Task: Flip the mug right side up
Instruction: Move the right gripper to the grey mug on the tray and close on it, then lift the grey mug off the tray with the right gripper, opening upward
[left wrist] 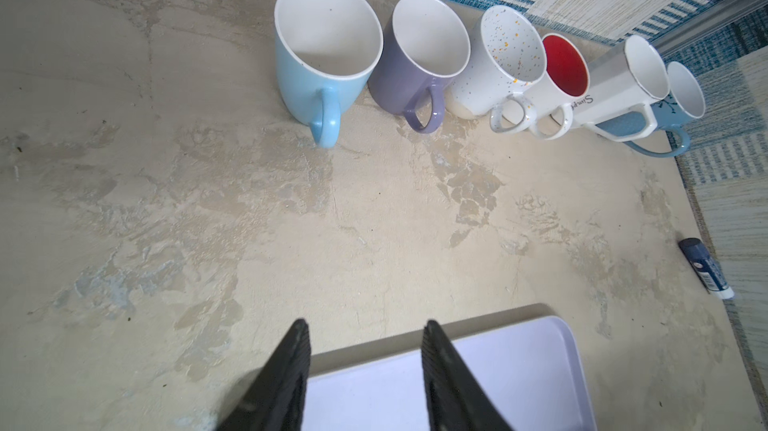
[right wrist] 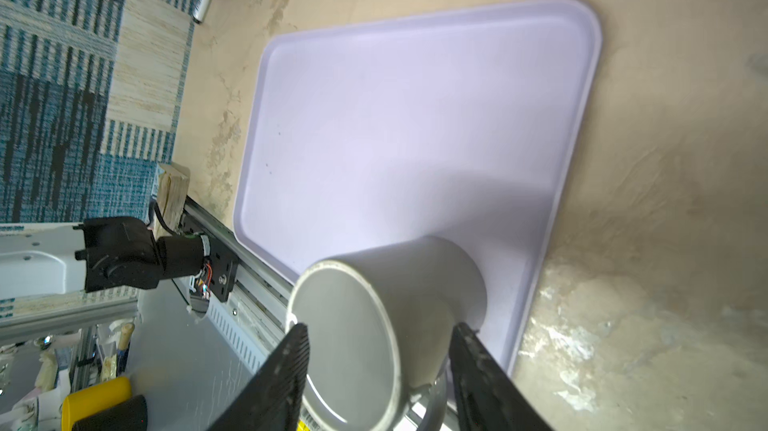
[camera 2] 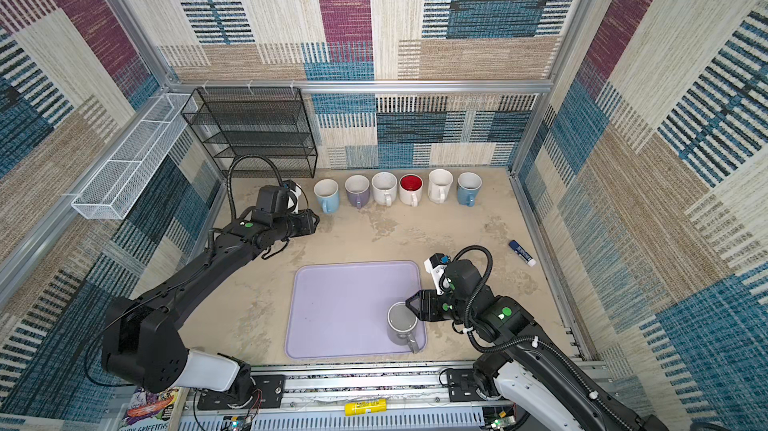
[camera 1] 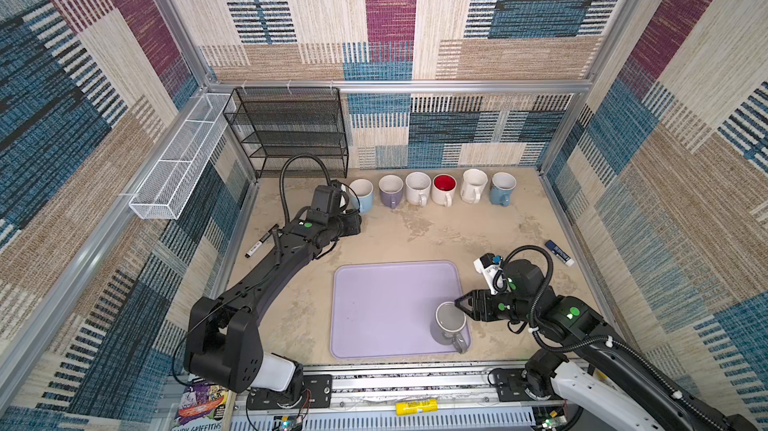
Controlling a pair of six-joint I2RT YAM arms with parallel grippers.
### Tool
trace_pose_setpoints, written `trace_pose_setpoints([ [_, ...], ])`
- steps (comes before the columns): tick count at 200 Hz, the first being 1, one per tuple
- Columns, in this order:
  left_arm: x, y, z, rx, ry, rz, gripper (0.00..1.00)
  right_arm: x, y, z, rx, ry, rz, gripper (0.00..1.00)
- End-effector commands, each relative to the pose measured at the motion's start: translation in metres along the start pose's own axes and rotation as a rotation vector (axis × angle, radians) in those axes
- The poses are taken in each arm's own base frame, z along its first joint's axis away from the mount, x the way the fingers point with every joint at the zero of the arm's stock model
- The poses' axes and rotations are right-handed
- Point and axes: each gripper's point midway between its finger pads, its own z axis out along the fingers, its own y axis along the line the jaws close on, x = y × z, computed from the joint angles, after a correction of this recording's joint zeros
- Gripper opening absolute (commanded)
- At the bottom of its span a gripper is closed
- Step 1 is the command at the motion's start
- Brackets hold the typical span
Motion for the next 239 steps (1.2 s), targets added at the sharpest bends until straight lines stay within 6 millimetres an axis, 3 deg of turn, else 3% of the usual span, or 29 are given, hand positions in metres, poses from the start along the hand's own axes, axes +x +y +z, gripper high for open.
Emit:
trace_pose_setpoints([
  [1, -0.007, -0.008, -0.003, 0.035, -0.039, -0.031, 0.45, 0.018, 0.001, 0.002, -0.025, 0.072, -0.003, 0.59],
  [55, -0.005, -0.008, -0.001, 0.031, -0.033, -0.033, 0.45, 0.035, 0.018, -0.001, -0.111, 0.131, -0.078, 0.61],
  [120, -0.006, -0.005, -0.004, 0.003, -0.039, -0.004, 0.45, 0.052, 0.013, 0.009, -0.079, 0.207, -0.108, 0.65],
  [188, -0.004, -0.005, -0.008, 0.008, -0.036, 0.004, 0.45, 0.049, -0.001, 0.018, 0.019, 0.211, -0.038, 0.64],
  [239, -0.003, -0.003, -0.013, 0.000, -0.041, 0.010, 0.45, 0.031, 0.003, 0.025, 0.044, 0.161, 0.008, 0.63],
])
